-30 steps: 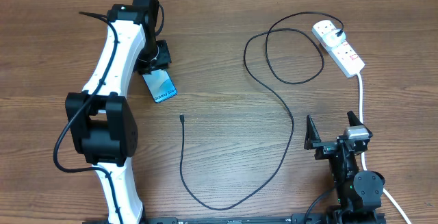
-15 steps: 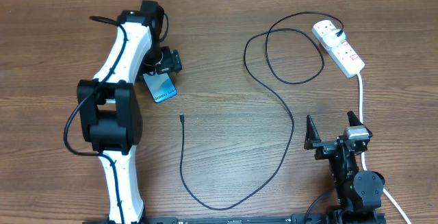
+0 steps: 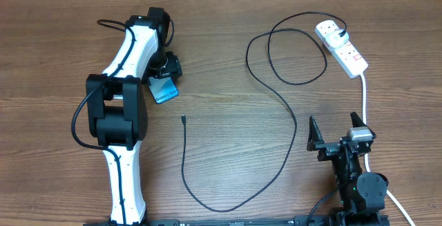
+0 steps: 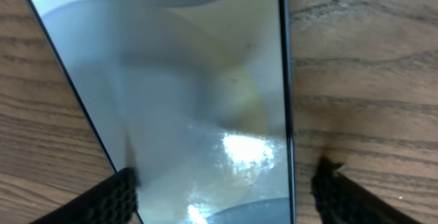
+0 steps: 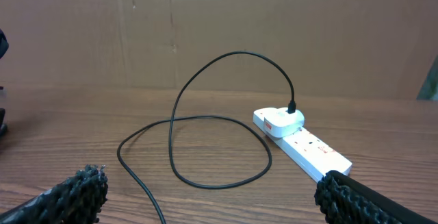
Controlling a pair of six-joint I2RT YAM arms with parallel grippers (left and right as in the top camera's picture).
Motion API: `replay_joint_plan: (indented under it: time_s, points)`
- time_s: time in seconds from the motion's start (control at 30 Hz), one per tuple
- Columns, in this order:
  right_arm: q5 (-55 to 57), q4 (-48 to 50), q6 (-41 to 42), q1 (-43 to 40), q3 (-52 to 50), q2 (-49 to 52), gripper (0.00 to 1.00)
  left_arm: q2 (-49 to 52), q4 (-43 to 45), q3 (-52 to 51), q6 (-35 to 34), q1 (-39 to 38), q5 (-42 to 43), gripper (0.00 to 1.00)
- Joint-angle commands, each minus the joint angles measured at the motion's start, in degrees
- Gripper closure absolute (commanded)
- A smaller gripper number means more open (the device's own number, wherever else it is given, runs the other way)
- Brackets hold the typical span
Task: Plug charger to phone and switch on socket
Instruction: 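Close the left gripper on the phone's bottom edge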
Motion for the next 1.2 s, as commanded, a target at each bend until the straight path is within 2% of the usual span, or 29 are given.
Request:
replay_joint_plan:
  time_s: [0.0,0.23,0.43,0.47,0.5,0.6,0.8,1.17]
  points:
    - [0.57,0.33,0.37,-0.07,-0.57,-0.24,0.0,3.82,0.42,-0.42,-0.76,0.07,-1.46,0.3]
    - [0.57,0.33,0.37,-0.07,-0.57,-0.24,0.0,3.82,-0.28,0.07,-0.24,0.09,1.25,0.3]
    - [0.57,0.33,0.37,-0.07,-0.57,-0.24,0.0,3.76,-1.9,1.88,1.73,0.24,1.6,0.19]
    - [0.57,0.33,0.35,-0.07,-0.57,-0.24,0.0,3.76,-2.36,2.29,1.7,0.39,1.46,0.15]
    - [0.57,0.33,0.37,-0.07,-0.57,-0.24,0.0,3.76,-3.37,3.15,1.68,0.81,1.22,0.06]
    - [0.57,0.33,0.37,-0.07,-0.57,-0.24,0.0,3.76,-3.96,3.56,0.92,1.77,1.33,0.0]
    - [0.57,0.33,0.37,-0.07,-0.57,-0.24,0.0,3.8,-3.32,3.26,0.09,3.23,5.62,0.0]
    - [0.57,0.33,0.37,-0.07,-0.57,-0.24,0.0,3.82,-3.26,1.38,-5.68,2.64,5.35,0.03]
